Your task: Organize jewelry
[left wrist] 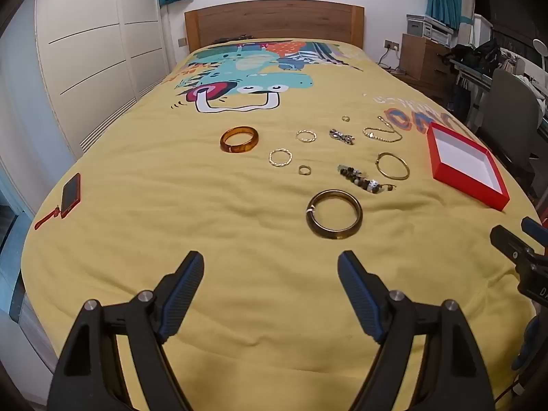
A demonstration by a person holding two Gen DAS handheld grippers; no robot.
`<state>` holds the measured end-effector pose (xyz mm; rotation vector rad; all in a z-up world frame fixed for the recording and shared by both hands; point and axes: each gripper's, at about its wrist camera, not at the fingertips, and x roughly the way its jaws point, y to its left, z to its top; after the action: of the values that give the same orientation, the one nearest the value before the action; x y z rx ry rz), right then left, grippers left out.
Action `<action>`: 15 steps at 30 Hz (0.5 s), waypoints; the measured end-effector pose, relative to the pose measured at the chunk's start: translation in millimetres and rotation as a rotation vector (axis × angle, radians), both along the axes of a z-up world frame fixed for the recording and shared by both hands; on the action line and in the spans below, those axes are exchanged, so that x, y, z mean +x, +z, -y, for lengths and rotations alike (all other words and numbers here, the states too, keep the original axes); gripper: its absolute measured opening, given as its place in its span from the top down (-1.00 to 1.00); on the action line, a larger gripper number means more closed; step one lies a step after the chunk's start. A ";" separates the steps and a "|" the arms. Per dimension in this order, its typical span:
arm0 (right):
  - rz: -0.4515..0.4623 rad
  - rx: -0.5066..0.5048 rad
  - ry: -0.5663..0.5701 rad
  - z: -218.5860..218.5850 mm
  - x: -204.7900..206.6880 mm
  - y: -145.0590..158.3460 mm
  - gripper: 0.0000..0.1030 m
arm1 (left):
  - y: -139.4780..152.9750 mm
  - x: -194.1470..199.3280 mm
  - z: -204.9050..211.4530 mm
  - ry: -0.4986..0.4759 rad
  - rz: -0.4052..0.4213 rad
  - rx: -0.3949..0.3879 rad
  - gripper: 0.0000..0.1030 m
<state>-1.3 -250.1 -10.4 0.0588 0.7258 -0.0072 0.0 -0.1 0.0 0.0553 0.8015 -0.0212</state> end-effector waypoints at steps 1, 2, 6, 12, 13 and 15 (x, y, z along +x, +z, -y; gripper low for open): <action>0.001 0.000 0.000 -0.3 -0.2 0.1 -0.99 | 0.0 -0.1 0.0 0.000 0.001 -0.001 -0.54; 0.001 0.001 0.001 -0.5 -0.4 0.3 -0.99 | 0.0 -0.2 0.1 0.000 0.002 -0.001 -0.54; 0.002 0.003 0.001 -1.5 -1.1 0.9 -0.99 | -0.9 -0.3 1.9 -0.006 -0.004 -0.003 -0.54; 0.002 0.003 0.000 -2.4 -1.4 1.2 -0.99 | 1.3 -4.3 -3.1 -0.015 -0.003 0.001 -0.54; 0.002 0.003 -0.001 -2.4 -1.3 1.2 -0.99 | 1.4 -5.0 -2.8 -0.015 -0.002 0.002 -0.54; 0.001 0.003 -0.003 -2.3 -1.0 1.3 -0.99 | 1.4 -6.4 -1.8 -0.013 0.002 0.005 -0.54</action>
<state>-2.2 -247.8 -9.1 0.0628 0.7251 -0.0084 -6.5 1.7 1.4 0.0655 0.7997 -0.0309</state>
